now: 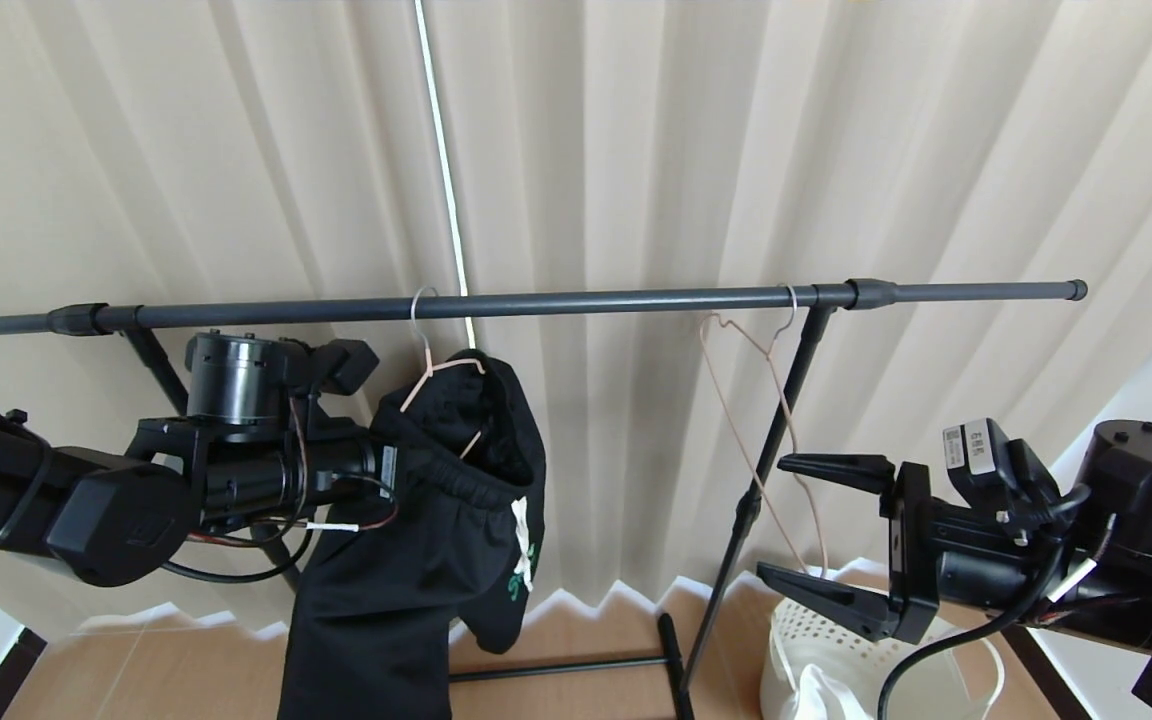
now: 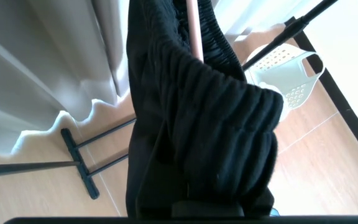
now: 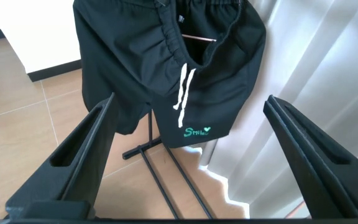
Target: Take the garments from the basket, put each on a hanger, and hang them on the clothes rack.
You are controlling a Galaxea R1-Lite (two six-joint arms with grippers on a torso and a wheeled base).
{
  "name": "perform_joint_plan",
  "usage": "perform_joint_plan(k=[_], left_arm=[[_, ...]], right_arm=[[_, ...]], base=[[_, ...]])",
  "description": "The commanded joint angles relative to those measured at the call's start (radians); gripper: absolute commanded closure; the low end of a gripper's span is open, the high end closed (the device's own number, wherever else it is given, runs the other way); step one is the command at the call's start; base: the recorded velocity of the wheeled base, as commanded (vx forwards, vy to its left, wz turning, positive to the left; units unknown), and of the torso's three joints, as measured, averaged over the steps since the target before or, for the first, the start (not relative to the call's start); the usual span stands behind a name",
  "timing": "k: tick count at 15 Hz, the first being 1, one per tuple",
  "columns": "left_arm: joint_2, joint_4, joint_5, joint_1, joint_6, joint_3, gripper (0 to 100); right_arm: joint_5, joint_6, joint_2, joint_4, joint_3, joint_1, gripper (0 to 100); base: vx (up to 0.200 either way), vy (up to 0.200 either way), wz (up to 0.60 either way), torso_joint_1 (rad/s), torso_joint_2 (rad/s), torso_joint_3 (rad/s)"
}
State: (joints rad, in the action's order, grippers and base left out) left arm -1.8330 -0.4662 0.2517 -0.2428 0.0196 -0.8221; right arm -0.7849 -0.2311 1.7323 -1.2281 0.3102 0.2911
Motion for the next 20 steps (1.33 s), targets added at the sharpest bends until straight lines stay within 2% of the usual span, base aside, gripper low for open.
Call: perform_joint_plan(k=[1, 3, 4, 8, 12, 15, 16, 17, 18, 20], left_arm=[[0.006, 0.0, 0.0, 0.0, -0.001, 0.001, 100], [0.014, 0.0, 0.001, 0.0, -0.001, 0.001, 100], [0.017, 0.0, 0.001, 0.0, -0.003, 0.001, 0], [0.066, 0.001, 0.001, -0.001, -0.006, 0.009, 0], [0.235, 0.012, 0.0, 0.002, -0.006, 0.06, 0], [0.451, 0.012, 0.0, 0.02, -0.018, 0.193, 0], [0.535, 0.008, 0.0, 0.028, -0.027, 0.247, 0], [0.632, 0.006, 0.001, 0.039, -0.026, 0.293, 0], [0.722, 0.006, 0.0, 0.045, -0.03, 0.34, 0], [0.882, 0.015, -0.029, 0.043, -0.047, 0.416, 0]], right_arm=[[-0.001, -0.001, 0.0, -0.001, 0.001, 0.0, 0], [-0.001, -0.001, 0.0, -0.002, 0.001, 0.0, 0], [-0.001, -0.001, -0.004, -0.002, 0.001, 0.0, 0], [-0.001, -0.001, -0.011, -0.002, 0.0, 0.0, 0], [-0.004, -0.001, -0.054, -0.002, -0.003, 0.0, 0], [-0.001, 0.001, -0.123, 0.002, -0.026, 0.0, 0], [0.026, 0.009, -0.158, 0.01, -0.028, -0.001, 0], [0.131, 0.039, -0.192, 0.021, -0.025, -0.001, 0], [0.331, 0.076, -0.234, 0.027, -0.016, 0.01, 0], [0.63, 0.104, -0.33, 0.058, -0.013, 0.06, 0]], base=[[0.0, 0.0, 0.0, 0.0, 0.0, 0.0], [0.0, 0.0, 0.0, 0.0, 0.0, 0.0], [0.0, 0.0, 0.0, 0.0, 0.0, 0.0], [0.0, 0.0, 0.0, 0.0, 0.0, 0.0], [0.0, 0.0, 0.0, 0.0, 0.0, 0.0], [0.0, 0.0, 0.0, 0.0, 0.0, 0.0], [0.0, 0.0, 0.0, 0.0, 0.0, 0.0], [0.0, 0.0, 0.0, 0.0, 0.0, 0.0], [0.0, 0.0, 0.0, 0.0, 0.0, 0.0], [0.0, 0.0, 0.0, 0.0, 0.0, 0.0]])
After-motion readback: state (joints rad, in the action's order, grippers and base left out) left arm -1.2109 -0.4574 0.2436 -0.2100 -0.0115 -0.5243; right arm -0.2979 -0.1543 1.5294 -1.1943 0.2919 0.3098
